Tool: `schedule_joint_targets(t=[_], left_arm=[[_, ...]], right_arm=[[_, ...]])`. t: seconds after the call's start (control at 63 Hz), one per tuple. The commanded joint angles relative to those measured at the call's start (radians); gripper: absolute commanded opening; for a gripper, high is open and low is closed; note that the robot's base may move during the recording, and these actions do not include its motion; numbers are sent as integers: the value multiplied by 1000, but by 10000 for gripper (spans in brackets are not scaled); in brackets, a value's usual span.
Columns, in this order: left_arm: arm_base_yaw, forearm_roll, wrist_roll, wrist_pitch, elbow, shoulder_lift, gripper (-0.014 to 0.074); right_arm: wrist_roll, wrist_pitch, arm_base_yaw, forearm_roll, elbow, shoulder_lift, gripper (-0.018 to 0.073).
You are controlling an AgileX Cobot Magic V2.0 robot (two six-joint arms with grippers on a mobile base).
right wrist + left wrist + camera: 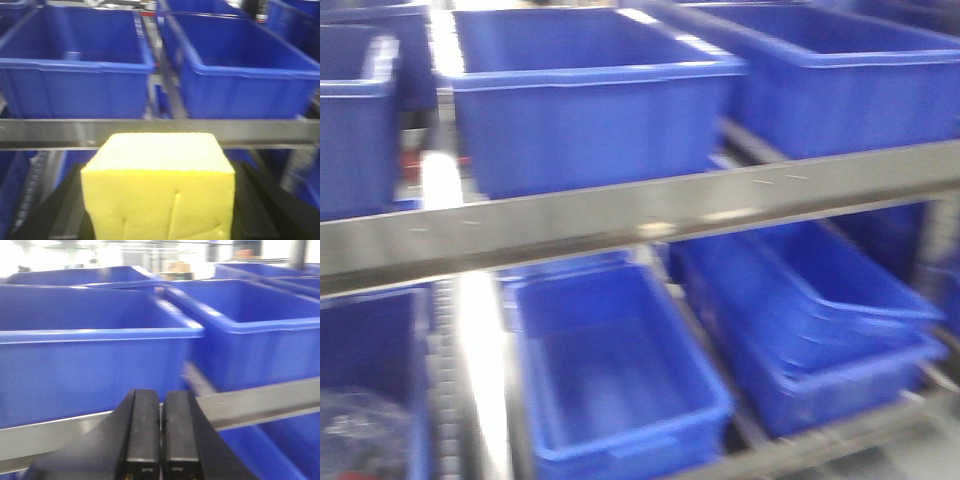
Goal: Place yellow foam block on left shelf second layer
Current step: 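Move the held block over an open blue bin on the shelf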
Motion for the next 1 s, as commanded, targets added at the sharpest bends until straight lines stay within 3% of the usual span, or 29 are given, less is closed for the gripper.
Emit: schedule_joint_targets(t=[0.0,0.984], left_arm=[[-1,-6,-3,-80,25,-20,124],[-1,-6,-3,-80,25,-20,124]], right_arm=[[-8,-95,-5,-6,-26,10,450],[-8,-95,-3,-6,-26,10,450]])
